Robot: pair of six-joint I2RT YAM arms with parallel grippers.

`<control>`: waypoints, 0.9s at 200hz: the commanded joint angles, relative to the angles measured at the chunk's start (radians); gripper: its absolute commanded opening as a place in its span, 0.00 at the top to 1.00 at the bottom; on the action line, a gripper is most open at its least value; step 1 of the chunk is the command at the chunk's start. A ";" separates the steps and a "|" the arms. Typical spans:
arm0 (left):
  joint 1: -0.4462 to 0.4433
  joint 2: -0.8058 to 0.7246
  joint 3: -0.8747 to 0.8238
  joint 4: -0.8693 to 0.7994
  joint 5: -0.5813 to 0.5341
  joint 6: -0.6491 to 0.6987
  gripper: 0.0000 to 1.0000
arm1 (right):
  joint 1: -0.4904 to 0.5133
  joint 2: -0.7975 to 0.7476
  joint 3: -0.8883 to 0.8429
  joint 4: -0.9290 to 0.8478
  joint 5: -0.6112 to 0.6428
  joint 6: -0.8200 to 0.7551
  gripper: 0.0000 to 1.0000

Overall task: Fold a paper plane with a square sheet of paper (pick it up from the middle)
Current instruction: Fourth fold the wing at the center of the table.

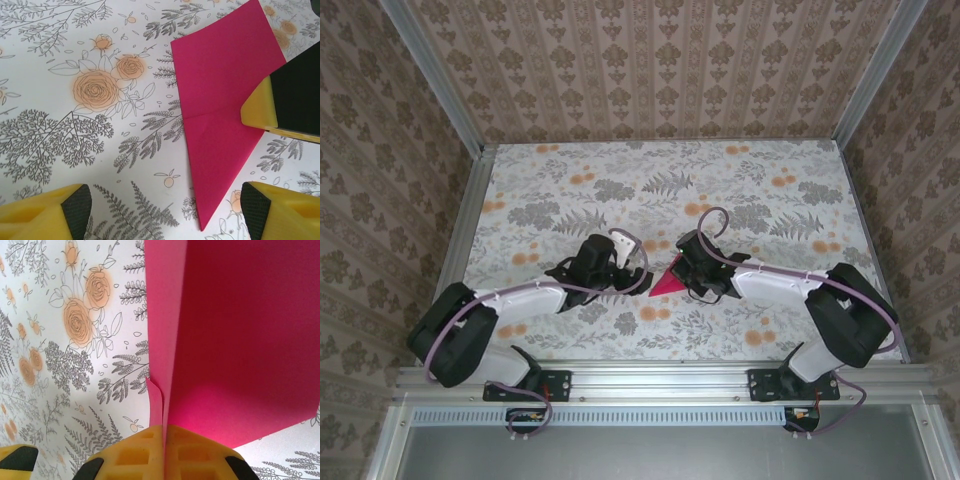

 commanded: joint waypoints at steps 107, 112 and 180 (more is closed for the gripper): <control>-0.044 0.224 -0.014 0.340 0.230 0.299 0.46 | -0.037 0.016 0.027 -0.010 -0.107 0.145 0.94; -0.046 0.227 -0.016 0.349 0.225 0.300 0.47 | -0.039 0.016 0.027 -0.011 -0.110 0.150 0.95; -0.073 0.295 -0.003 0.372 0.194 0.331 0.62 | -0.042 0.026 0.041 -0.020 -0.133 0.189 0.95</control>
